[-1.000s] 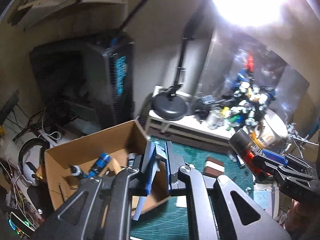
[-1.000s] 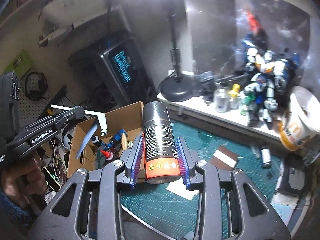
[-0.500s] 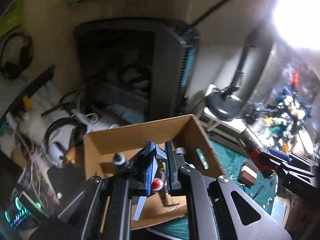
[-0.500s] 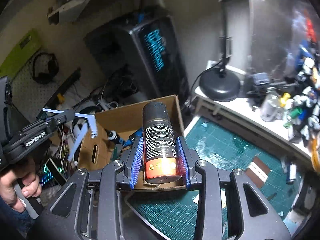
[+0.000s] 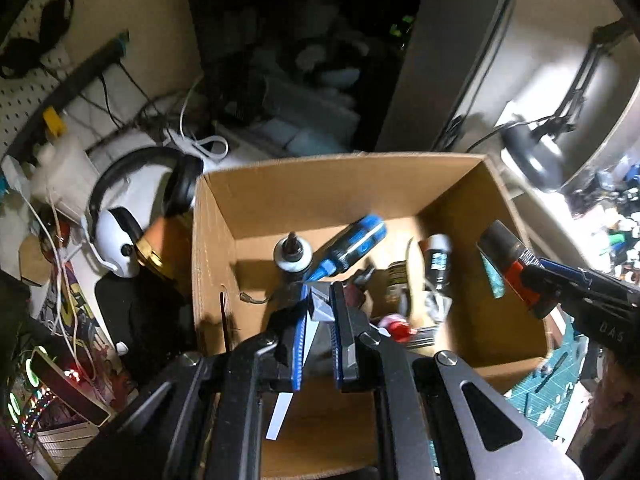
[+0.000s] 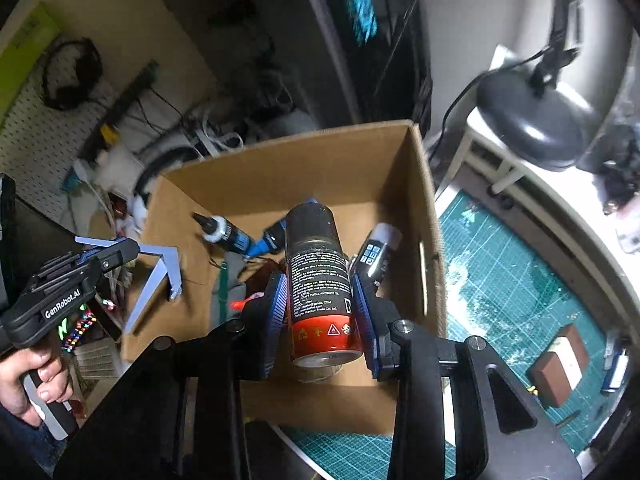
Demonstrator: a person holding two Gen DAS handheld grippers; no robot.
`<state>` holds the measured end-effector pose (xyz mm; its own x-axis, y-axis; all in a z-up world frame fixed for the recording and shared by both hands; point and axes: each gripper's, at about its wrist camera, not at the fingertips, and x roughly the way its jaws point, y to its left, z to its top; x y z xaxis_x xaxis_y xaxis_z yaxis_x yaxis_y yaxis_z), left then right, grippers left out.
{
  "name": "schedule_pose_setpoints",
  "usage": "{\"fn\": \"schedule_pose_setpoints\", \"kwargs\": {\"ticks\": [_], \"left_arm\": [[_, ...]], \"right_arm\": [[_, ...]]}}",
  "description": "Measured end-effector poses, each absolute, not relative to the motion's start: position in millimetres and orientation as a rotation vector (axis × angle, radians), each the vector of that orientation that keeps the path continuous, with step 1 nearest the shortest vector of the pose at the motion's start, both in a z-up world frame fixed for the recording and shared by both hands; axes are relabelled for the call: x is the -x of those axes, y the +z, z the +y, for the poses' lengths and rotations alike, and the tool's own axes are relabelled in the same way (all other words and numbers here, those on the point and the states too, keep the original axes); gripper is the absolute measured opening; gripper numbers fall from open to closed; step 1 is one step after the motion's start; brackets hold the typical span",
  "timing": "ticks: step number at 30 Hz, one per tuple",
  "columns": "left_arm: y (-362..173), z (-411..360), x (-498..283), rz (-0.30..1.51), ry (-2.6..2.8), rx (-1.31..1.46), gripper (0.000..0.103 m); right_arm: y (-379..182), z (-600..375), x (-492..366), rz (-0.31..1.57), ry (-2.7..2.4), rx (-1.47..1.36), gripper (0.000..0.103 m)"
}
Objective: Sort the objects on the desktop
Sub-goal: 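Open left tool to drop the blue piece into the box while right tool drops the red can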
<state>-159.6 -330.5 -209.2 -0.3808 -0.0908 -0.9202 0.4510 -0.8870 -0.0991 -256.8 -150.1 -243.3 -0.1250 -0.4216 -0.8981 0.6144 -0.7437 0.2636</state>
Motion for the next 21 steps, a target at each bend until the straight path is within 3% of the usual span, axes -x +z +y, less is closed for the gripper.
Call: {"fn": "schedule_pose_setpoints", "kwargs": {"ticks": [21], "left_arm": [[-307,-369,190,0.536,-2.103,-1.853,0.011]], "right_arm": [[-351,-197,279,0.475,-1.78,-1.819,0.032]]}}
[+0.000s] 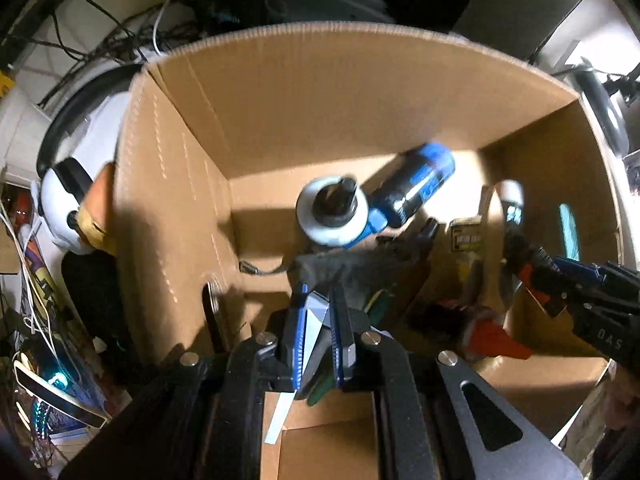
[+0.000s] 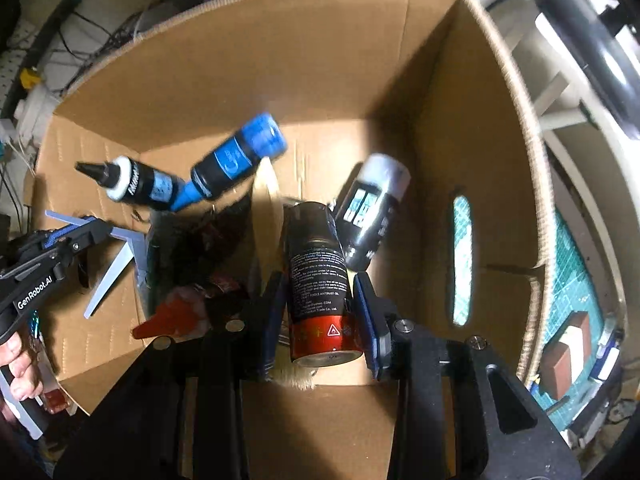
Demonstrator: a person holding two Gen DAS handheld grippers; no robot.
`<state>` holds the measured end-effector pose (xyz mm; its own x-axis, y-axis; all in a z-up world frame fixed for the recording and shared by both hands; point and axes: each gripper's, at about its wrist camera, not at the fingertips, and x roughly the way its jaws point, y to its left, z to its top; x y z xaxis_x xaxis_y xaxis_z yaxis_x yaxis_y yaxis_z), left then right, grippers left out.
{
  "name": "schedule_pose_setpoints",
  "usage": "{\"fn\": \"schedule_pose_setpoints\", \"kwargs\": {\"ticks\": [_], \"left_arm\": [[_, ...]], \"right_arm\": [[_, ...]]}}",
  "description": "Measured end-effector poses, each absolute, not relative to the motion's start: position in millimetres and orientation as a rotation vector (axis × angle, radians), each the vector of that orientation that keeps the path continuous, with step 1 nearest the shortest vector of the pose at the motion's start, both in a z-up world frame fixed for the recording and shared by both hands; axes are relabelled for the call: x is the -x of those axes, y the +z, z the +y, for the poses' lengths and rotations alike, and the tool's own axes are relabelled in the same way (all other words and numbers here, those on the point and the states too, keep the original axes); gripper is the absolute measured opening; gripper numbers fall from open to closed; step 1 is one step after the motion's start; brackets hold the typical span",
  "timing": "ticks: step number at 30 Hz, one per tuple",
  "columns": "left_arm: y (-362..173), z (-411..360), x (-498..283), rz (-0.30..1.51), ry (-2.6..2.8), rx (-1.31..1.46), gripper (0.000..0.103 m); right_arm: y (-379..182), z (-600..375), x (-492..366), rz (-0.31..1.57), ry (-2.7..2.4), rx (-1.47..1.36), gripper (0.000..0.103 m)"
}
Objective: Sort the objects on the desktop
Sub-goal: 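Open left tool to drop the blue piece into the box while right tool drops the red can, then withdraw both tools from the box back over the cutting mat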
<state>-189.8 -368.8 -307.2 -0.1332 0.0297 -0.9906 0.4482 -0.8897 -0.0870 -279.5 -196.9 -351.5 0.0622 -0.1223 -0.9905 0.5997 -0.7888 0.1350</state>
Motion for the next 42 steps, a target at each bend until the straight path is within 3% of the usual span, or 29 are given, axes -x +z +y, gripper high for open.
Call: {"fn": "schedule_pose_setpoints", "kwargs": {"ticks": [10,11,14,15,29,30,33,42], "left_arm": [[-297,-366,188,0.442,-2.071,-1.898,0.017],[-292,-364,187,0.441,-2.085,-1.887,0.023],[-271,-362,181,0.427,-2.127,-1.812,0.064],[-262,-362,179,0.427,-2.147,-1.78,0.068],[-151,-330,150,0.469,-2.491,-1.351,0.08],[-144,-322,148,0.468,-2.526,-1.331,0.086],[-134,-296,145,0.418,-2.598,-1.327,0.1],[-147,-226,157,0.388,-2.751,-1.49,0.103]], "right_arm": [[-361,-198,267,0.519,-1.712,-1.865,0.032],[-356,-197,266,0.509,-1.721,-1.856,0.032],[-340,-192,265,0.493,-1.757,-1.824,0.036],[-334,-190,265,0.49,-1.77,-1.813,0.038],[-203,-136,259,0.16,-2.102,-1.368,0.047],[-195,-129,254,0.143,-2.122,-1.337,0.048],[-174,-107,238,0.1,-2.183,-1.257,0.06],[-169,17,182,-0.017,-2.413,-1.384,0.073]]}}
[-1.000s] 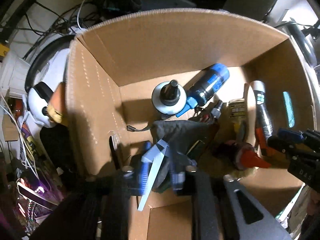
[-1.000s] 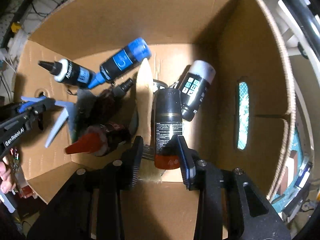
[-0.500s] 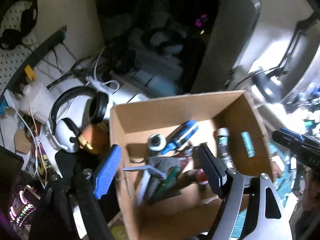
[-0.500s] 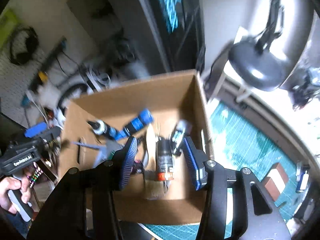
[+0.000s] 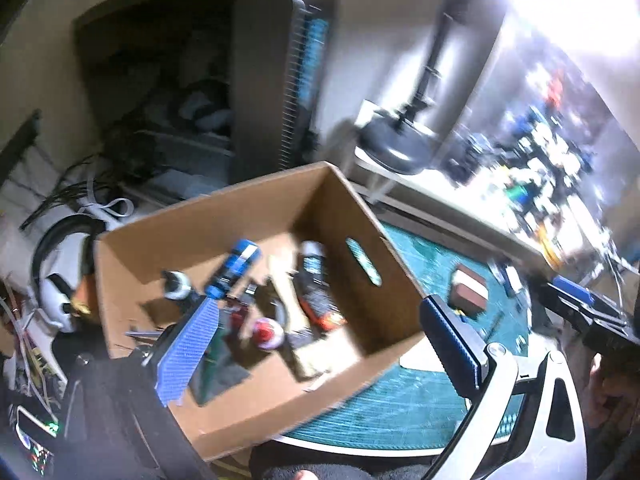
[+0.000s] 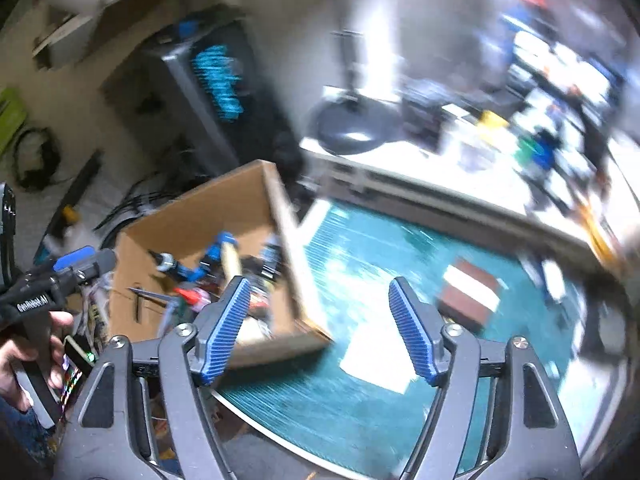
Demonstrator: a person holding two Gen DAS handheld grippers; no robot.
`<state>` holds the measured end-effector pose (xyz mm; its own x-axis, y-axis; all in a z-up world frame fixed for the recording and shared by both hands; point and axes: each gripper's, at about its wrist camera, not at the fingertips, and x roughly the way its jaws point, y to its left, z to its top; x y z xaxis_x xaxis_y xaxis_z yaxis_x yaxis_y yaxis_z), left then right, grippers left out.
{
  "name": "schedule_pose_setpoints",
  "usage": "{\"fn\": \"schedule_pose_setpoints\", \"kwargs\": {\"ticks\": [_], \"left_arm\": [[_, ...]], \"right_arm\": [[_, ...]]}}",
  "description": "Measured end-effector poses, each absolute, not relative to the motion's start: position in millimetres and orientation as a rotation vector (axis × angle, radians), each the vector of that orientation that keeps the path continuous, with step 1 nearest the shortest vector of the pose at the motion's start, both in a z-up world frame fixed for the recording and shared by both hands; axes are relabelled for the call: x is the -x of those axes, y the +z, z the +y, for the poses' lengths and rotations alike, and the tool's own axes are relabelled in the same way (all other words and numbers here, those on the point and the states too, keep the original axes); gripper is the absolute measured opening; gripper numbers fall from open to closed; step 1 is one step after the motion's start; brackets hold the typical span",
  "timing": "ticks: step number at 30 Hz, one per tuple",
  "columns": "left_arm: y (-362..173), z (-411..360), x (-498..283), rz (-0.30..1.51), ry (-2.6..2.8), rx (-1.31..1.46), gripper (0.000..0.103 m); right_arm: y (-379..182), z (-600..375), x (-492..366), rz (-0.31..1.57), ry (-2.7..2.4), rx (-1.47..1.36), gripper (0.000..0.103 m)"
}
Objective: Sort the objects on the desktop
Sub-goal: 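Withdraw both tools from the box back over the cutting mat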
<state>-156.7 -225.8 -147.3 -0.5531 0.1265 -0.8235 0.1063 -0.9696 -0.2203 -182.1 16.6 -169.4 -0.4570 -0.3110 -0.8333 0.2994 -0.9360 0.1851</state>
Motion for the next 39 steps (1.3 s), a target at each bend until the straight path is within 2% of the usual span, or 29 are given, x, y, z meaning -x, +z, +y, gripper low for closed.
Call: {"fn": "schedule_pose_setpoints", "kwargs": {"ticks": [2,7,10,16,28,33,37,39], "left_arm": [[-152,-208,156,-0.354,2.682,1.492,0.103],[-156,-171,151,-0.282,2.616,1.492,0.103],[-156,-149,146,-0.235,2.602,1.494,0.103],[-161,-103,128,-0.153,2.609,1.515,0.103],[-181,-12,75,-0.11,2.654,1.562,0.103],[-187,7,70,-0.097,2.671,1.508,0.103],[-196,17,73,-0.098,2.658,1.491,0.103],[-203,19,78,-0.091,2.647,1.495,0.103]], "right_arm": [[-173,51,167,-0.075,-2.469,-1.427,0.086],[-181,134,125,-0.21,-2.566,-1.522,0.102],[-185,180,98,-0.29,-2.62,-1.546,0.103],[-196,245,56,-0.322,-2.676,-1.574,0.103],[-227,326,1,-0.08,-2.84,-1.659,0.103],[-241,345,-6,-0.054,-2.829,-1.747,0.103],[-235,343,-20,0.086,-2.82,-1.581,0.103],[-233,343,-22,0.078,-2.839,-1.555,0.103]]}}
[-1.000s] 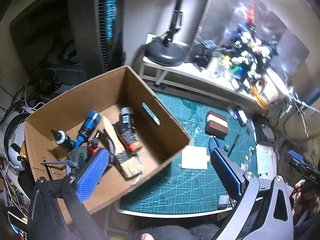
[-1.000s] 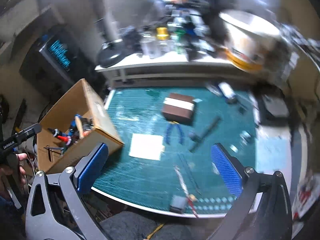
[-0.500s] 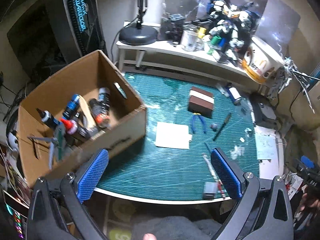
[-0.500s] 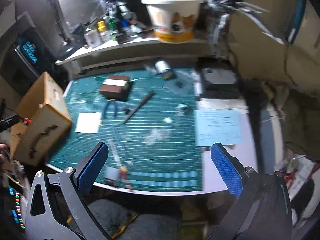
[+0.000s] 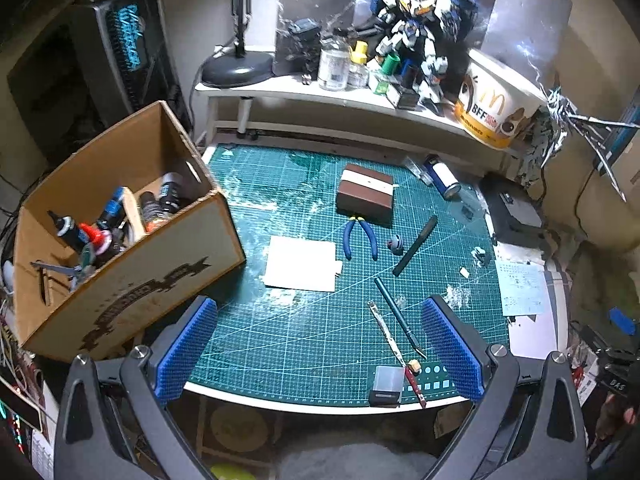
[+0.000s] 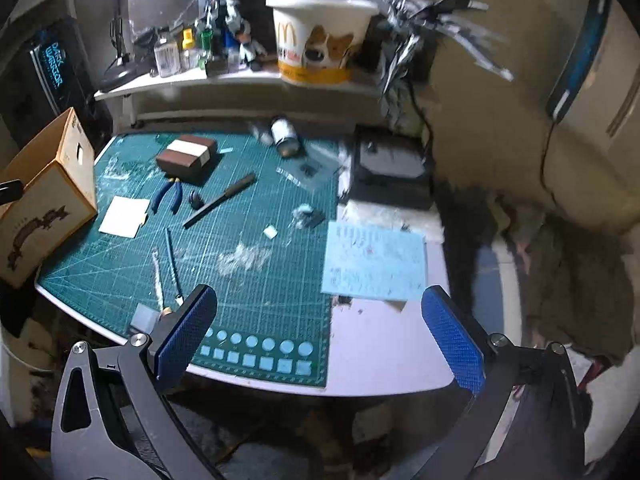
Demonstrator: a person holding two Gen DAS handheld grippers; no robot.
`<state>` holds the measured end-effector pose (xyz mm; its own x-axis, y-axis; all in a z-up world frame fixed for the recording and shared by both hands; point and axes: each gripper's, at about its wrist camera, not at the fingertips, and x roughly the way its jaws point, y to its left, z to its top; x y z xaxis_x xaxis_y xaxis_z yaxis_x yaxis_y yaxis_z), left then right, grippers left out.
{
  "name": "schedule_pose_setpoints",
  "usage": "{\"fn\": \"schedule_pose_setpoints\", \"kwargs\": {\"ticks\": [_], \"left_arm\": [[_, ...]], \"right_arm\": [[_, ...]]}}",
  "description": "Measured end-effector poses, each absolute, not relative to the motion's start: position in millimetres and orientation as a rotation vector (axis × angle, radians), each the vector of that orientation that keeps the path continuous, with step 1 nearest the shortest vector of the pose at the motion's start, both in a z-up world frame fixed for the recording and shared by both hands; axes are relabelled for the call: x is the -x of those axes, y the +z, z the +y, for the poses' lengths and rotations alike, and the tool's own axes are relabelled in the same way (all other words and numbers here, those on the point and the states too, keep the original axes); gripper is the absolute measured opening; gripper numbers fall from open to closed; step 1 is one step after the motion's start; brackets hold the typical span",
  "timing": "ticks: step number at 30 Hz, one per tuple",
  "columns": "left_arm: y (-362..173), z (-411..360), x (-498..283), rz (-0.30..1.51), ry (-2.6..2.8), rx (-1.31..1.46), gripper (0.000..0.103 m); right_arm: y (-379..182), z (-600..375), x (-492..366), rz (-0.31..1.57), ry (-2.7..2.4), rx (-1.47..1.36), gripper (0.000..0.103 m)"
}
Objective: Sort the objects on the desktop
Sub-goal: 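Withdraw both tools from the box back over the cutting mat, then lower left tool toward the brown gift box while right tool approaches the blue-white spray can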
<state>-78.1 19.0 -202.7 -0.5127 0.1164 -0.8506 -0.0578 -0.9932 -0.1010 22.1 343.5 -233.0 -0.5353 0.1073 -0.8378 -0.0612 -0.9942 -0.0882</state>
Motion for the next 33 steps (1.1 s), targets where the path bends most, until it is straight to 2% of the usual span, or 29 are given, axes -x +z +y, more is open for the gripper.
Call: {"fn": "schedule_pose_setpoints", "kwargs": {"ticks": [6,10,13,16,19,20,22,25,33], "left_arm": [[-221,21,89,-0.104,2.629,1.447,0.103],[-228,35,97,-0.05,2.621,1.373,0.103],[-238,48,110,-0.047,2.62,1.3,0.103],[-247,60,122,-0.043,2.618,1.227,0.103],[-256,73,135,-0.04,2.614,1.154,0.103],[-260,77,139,-0.038,2.612,1.13,0.103],[-267,87,149,-0.021,2.613,1.082,0.103],[-283,108,169,0.097,2.647,1.024,0.103],[-350,132,219,0.036,2.717,1.072,0.103]], "right_arm": [[-232,347,-16,0.028,2.66,1.487,0.101],[-240,359,-6,0.164,2.631,1.491,0.091],[-245,369,4,0.279,2.649,1.483,0.09],[-252,372,21,0.263,2.684,1.452,0.089],[-265,371,46,0.22,2.732,1.453,0.076],[-272,371,55,0.212,2.753,1.455,0.075],[-284,371,74,0.195,2.794,1.458,0.074],[-305,372,105,0.168,2.85,1.465,0.072],[-361,366,204,0.103,2.957,1.472,0.072]]}}
